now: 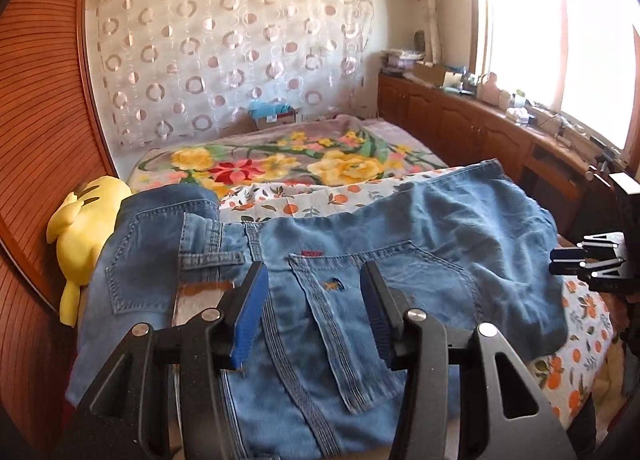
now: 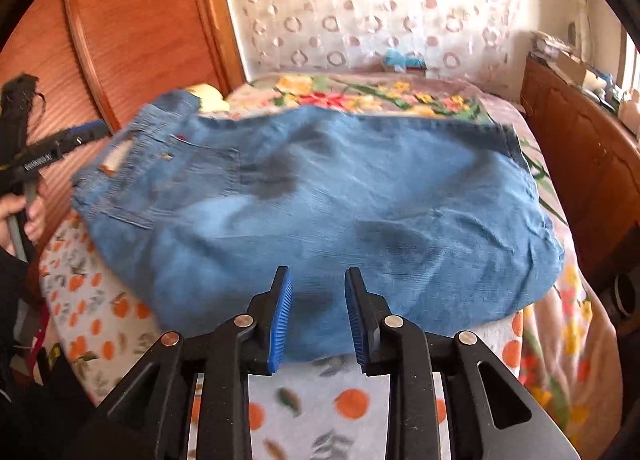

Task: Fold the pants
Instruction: 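Open both grippers above the straightened jeans, then press the jeans down with the left gripper while the right gripper grasps the leg hem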

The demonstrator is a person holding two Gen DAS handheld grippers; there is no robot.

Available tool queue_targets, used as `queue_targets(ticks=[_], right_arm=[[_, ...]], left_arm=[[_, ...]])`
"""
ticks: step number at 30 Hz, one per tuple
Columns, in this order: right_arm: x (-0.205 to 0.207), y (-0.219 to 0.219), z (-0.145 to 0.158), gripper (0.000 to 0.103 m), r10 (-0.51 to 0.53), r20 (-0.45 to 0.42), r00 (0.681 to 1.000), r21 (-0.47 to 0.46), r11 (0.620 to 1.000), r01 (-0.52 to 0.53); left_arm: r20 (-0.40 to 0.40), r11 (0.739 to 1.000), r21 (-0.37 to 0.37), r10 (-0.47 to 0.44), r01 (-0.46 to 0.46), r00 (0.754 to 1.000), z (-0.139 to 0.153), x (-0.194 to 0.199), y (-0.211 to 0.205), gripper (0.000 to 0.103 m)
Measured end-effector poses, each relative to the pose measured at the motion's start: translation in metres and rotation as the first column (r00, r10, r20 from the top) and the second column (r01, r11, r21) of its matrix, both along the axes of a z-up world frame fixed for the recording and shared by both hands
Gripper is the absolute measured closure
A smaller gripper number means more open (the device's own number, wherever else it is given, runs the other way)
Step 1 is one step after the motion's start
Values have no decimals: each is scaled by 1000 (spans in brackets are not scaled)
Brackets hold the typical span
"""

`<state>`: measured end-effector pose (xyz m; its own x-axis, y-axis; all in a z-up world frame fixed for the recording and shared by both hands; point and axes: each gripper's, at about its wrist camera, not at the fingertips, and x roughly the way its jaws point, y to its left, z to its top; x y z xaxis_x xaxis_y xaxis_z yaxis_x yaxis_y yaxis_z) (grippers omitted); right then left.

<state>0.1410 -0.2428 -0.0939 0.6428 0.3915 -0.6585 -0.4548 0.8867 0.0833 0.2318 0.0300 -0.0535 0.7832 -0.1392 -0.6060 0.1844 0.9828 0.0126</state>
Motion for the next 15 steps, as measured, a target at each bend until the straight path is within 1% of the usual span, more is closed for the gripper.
queue_targets(ticks=[3, 5, 6, 7, 9, 12, 15], right_arm=[[13, -10, -7, 75, -41, -24, 999, -13, 999, 40], [18, -13, -17, 75, -54, -66, 996, -25, 998, 53], [18, -15, -21, 75, -51, -70, 996, -24, 998, 49], [14, -16, -22, 75, -45, -50, 998, -21, 999, 44], [10, -16, -22, 74, -37, -39, 999, -30, 999, 35], [11, -25, -21, 74, -51, -69, 996, 14, 999, 52], [11, -48, -17, 74, -105, -60, 993, 52, 993, 108]], left_arm=[[-24, 1000, 6, -2, 2, 1000, -4, 17, -3, 54], [-31, 1000, 6, -12, 12, 999, -7, 25, -10, 54], [-35, 1000, 8, -18, 19, 999, -8, 30, -14, 54], [-39, 999, 10, -30, 30, 999, -10, 35, -21, 54], [-46, 999, 10, -51, 51, 998, -14, 42, -31, 54], [-56, 996, 4, -87, 87, 995, -19, 55, -51, 54], [-85, 991, -6, -135, 135, 987, -28, 67, -72, 53]])
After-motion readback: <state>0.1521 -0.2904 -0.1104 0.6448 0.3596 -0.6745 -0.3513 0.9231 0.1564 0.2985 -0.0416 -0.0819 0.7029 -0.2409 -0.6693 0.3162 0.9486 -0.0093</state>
